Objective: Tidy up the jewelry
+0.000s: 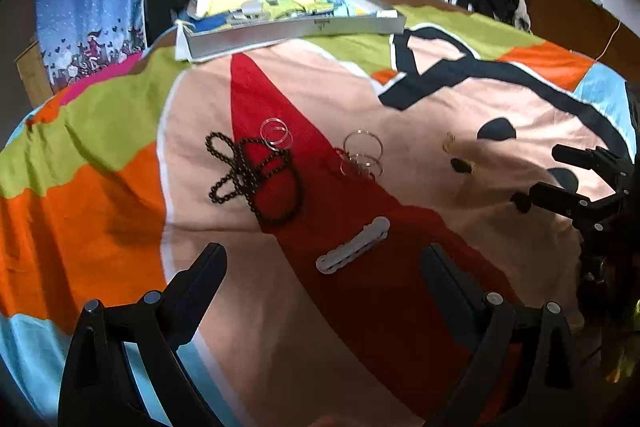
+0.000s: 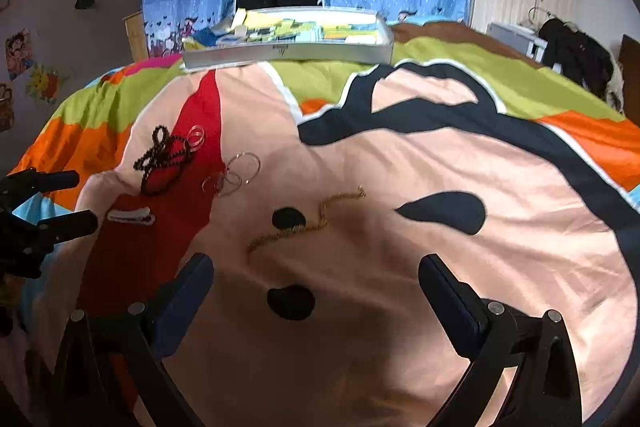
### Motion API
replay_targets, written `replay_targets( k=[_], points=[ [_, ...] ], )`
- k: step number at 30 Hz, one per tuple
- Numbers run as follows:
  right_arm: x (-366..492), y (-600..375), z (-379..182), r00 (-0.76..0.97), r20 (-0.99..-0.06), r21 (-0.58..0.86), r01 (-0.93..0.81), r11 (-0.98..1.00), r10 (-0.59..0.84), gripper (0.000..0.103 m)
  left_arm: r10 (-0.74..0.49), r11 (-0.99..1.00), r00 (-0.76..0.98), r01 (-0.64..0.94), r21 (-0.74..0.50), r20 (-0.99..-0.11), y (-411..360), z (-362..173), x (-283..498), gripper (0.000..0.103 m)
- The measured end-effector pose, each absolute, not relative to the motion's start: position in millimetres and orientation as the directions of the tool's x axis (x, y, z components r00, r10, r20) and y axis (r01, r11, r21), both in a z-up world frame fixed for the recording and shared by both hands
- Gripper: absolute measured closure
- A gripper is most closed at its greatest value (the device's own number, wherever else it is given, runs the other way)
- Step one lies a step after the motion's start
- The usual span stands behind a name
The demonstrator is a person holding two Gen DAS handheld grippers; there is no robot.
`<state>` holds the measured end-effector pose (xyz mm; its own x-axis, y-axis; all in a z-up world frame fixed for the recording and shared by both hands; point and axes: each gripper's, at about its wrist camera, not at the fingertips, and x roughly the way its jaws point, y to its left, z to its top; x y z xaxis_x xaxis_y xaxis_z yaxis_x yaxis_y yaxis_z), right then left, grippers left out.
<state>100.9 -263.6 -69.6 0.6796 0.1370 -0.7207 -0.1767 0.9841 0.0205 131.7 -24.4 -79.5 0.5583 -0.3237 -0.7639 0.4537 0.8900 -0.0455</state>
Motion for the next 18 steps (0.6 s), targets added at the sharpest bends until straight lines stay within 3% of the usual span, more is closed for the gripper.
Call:
replay_targets(
  k=[7, 18],
  points=[
    [119.1, -262.8, -86.3, 0.629, -0.755, 0.068, -0.211, 0.975, 0.189, 0.000, -0.343, 0.883, 0.486, 0.459, -0.099, -0.804, -23.5, -97.5, 152.4, 0.008],
    [164.0, -272.7, -106.3, 0.539, -0.781, 0.174, -0.296, 0.939, 0.315, 0.000, -0.437, 0.836, 0.414, 0.513, -0.192, -0.798, -21.4, -100.1, 165.2, 0.009]
  ],
)
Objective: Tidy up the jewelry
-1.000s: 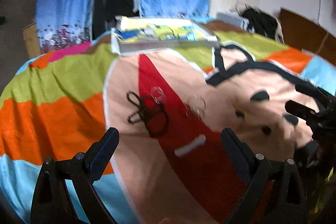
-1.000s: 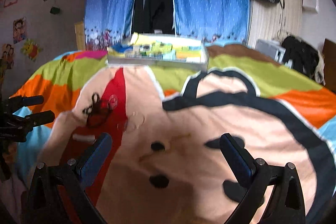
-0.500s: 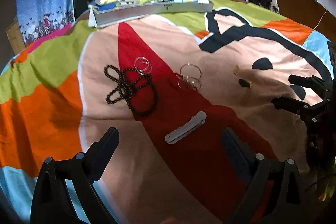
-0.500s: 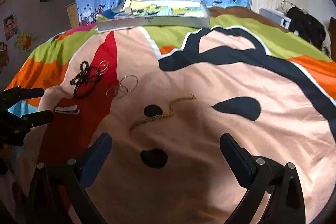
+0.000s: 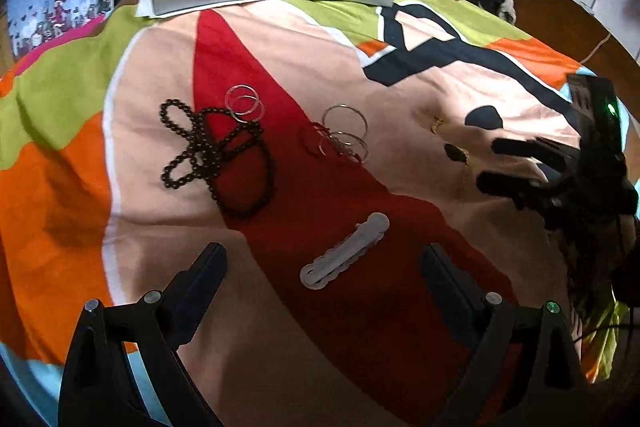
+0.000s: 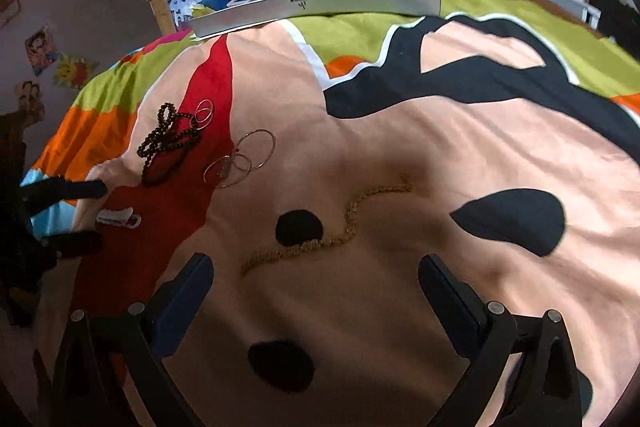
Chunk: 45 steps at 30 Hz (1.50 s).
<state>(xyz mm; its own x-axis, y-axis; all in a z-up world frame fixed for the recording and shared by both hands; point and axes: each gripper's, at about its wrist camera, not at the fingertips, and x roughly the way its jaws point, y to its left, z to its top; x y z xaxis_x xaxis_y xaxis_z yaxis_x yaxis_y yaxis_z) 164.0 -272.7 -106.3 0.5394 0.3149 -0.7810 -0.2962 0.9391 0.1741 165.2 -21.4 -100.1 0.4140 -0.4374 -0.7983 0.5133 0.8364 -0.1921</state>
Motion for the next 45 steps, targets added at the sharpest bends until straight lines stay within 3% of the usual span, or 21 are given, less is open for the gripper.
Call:
replay_targets(
  k=[4, 8, 10, 15, 21, 27, 36, 45],
  points=[
    [175.8, -274.0, -117.0, 0.504, -0.786, 0.228, -0.304, 0.925, 0.359, 0.000, -0.450, 0.821, 0.412, 0.539, -0.186, -0.793, -25.5, -102.6, 167.8, 0.016],
    [181.6, -273.8, -129.2, 0.489, -0.779, 0.277, -0.295, 0.915, 0.393, 0.004, -0.435, 0.826, 0.421, 0.539, -0.165, -0.796, -29.9, -108.0, 172.9, 0.042],
    [181.9, -271.4, -129.0, 0.488, -0.777, 0.274, -0.306, 0.912, 0.398, 0.008, -0.439, 0.826, 0.418, 0.536, -0.174, -0.795, -28.6, -109.6, 174.6, 0.047],
    [183.3, -267.2, -127.3, 0.493, -0.770, 0.271, -0.321, 0.907, 0.405, 0.032, -0.459, 0.818, 0.405, 0.540, -0.198, -0.791, -27.6, -108.8, 174.5, 0.066],
    [182.5, -268.4, -125.3, 0.520, -0.757, 0.275, -0.295, 0.915, 0.395, 0.054, -0.477, 0.819, 0.385, 0.520, -0.241, -0.790, -26.0, -108.5, 176.9, 0.081],
    [172.2, -261.1, -118.1, 0.553, -0.747, 0.232, -0.304, 0.924, 0.370, 0.068, -0.501, 0.827, 0.362, 0.467, -0.312, -0.786, -16.8, -106.5, 182.2, 0.091],
    [144.9, -253.9, -113.3, 0.590, -0.729, 0.216, -0.285, 0.934, 0.349, 0.083, -0.507, 0.828, 0.361, 0.456, -0.326, -0.783, -17.2, -100.1, 170.9, 0.092],
    [121.8, -252.3, -112.0, 0.587, -0.720, 0.255, -0.271, 0.928, 0.370, 0.085, -0.514, 0.819, 0.332, 0.464, -0.338, -0.790, -27.0, -99.6, 155.2, 0.092]
  ],
)
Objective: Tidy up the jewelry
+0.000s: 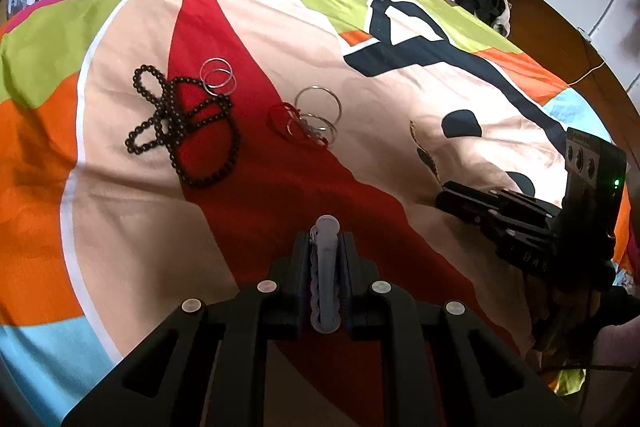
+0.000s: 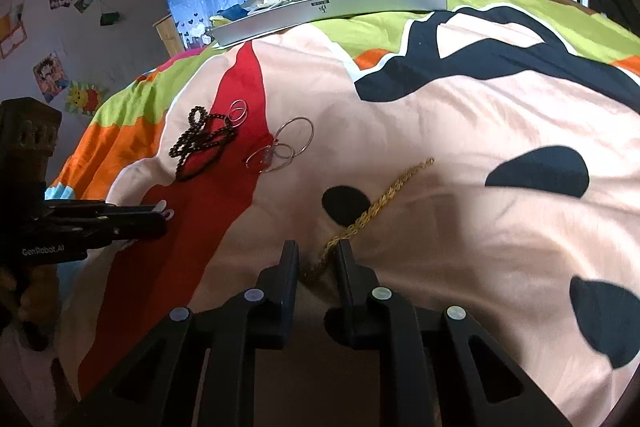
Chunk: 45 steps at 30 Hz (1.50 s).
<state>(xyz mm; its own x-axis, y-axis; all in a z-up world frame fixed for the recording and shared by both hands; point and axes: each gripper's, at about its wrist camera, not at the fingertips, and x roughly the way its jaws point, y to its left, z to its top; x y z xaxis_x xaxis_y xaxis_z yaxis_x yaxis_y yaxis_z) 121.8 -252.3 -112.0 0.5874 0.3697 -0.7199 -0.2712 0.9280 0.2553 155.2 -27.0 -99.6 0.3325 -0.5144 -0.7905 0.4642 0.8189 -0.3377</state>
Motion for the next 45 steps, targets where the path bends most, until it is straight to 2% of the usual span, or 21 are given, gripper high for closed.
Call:
replay_targets(
  k=[2, 6, 11, 14, 24, 32, 34, 36, 45],
  points=[
    [117.6, -251.8, -112.0, 0.587, -0.718, 0.263, -0.269, 0.927, 0.374, 0.085, -0.515, 0.818, 0.327, 0.464, -0.340, -0.792, -28.9, -99.7, 152.7, 0.092],
    [112.2, -250.8, -111.9, 0.572, -0.712, 0.300, -0.276, 0.913, 0.407, 0.097, -0.511, 0.815, 0.316, 0.473, -0.335, -0.799, -34.6, -100.4, 145.7, 0.092],
    [106.1, -242.3, -112.5, 0.577, -0.720, 0.264, -0.286, 0.921, 0.386, 0.097, -0.499, 0.814, 0.310, 0.489, -0.314, -0.809, -43.3, -102.9, 140.0, 0.092],
    [106.9, -248.6, -107.7, 0.589, -0.708, 0.290, -0.259, 0.921, 0.388, 0.097, -0.493, 0.816, 0.321, 0.492, -0.302, -0.809, -44.2, -103.1, 138.1, 0.092],
    [133.2, -256.6, -104.7, 0.592, -0.727, 0.285, -0.201, 0.937, 0.348, 0.067, -0.495, 0.832, 0.340, 0.450, -0.324, -0.800, -37.8, -105.0, 144.3, 0.092],
    [153.1, -254.3, -119.3, 0.562, -0.774, 0.260, -0.136, 0.956, 0.291, 0.067, -0.504, 0.831, 0.333, 0.440, -0.341, -0.797, -36.1, -105.5, 146.3, 0.092],
    [153.6, -254.2, -120.3, 0.558, -0.777, 0.261, -0.134, 0.956, 0.291, 0.069, -0.506, 0.829, 0.331, 0.440, -0.344, -0.796, -35.8, -105.7, 147.1, 0.092],
    [150.6, -251.8, -120.6, 0.559, -0.779, 0.250, -0.142, 0.958, 0.286, 0.075, -0.509, 0.828, 0.328, 0.439, -0.348, -0.796, -35.5, -105.7, 147.8, 0.092],
    [128.5, -249.9, -113.7, 0.583, -0.754, 0.264, -0.151, 0.953, 0.302, 0.094, -0.506, 0.829, 0.329, 0.442, -0.343, -0.797, -37.3, -105.6, 148.5, 0.092]
  ],
)
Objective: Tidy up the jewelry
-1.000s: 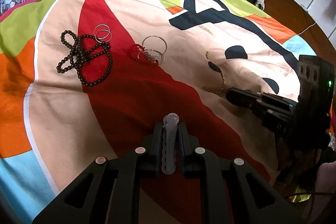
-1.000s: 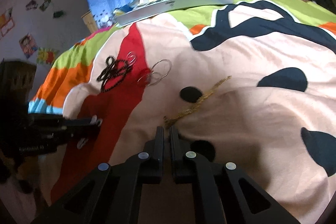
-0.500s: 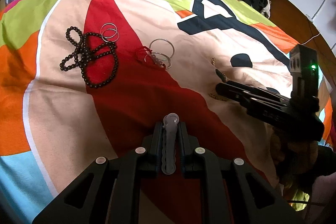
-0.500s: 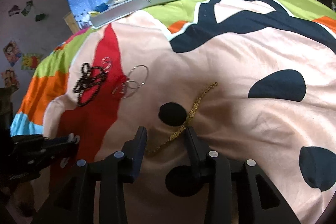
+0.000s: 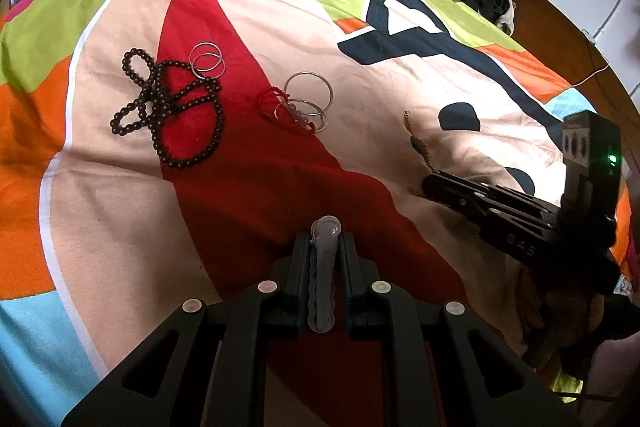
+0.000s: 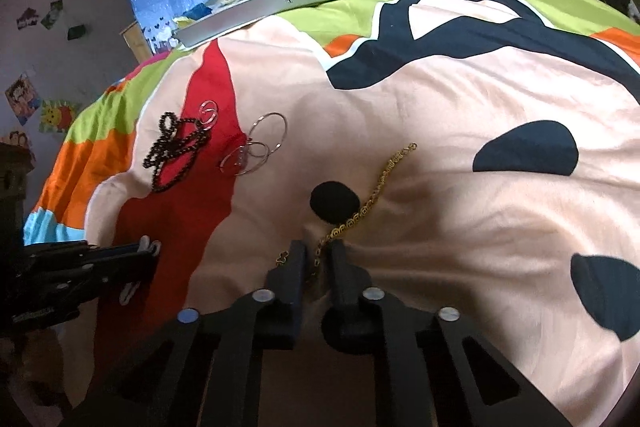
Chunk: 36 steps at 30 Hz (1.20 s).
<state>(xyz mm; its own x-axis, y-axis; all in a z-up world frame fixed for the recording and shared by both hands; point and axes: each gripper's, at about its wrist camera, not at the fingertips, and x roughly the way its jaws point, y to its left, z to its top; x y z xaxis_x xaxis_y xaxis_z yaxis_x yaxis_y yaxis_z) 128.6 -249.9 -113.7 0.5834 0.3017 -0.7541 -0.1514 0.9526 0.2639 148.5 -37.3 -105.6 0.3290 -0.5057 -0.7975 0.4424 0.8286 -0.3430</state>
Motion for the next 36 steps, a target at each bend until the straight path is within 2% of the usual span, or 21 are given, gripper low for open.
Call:
replay_targets(
  k=[5, 8, 22, 29, 36],
  points=[
    [118.7, -247.7, -106.6, 0.606, -0.729, 0.270, -0.172, 0.947, 0.318, 0.099, -0.503, 0.829, 0.337, 0.449, -0.334, -0.796, -38.5, -105.3, 146.7, 0.092],
    [112.2, -245.8, -100.0, 0.613, -0.701, 0.309, -0.197, 0.930, 0.363, 0.099, -0.504, 0.829, 0.344, 0.449, -0.333, -0.792, -38.3, -104.5, 145.7, 0.092],
    [104.8, -230.8, -56.5, 0.663, -0.613, 0.307, -0.301, 0.903, 0.430, 0.099, -0.511, 0.848, 0.408, 0.383, -0.367, -0.756, -20.8, -86.9, 154.3, 0.092],
    [124.4, -227.1, -28.7, 0.669, -0.591, 0.275, -0.358, 0.892, 0.451, 0.100, -0.508, 0.861, 0.497, 0.326, -0.391, -0.704, -7.2, -51.0, 186.7, 0.092],
    [186.8, -219.8, 17.6, 0.681, -0.533, 0.255, -0.437, 0.863, 0.502, 0.100, -0.479, 0.877, 0.581, 0.302, -0.372, -0.657, -0.1, -12.1, 252.4, 0.092]
  ],
)
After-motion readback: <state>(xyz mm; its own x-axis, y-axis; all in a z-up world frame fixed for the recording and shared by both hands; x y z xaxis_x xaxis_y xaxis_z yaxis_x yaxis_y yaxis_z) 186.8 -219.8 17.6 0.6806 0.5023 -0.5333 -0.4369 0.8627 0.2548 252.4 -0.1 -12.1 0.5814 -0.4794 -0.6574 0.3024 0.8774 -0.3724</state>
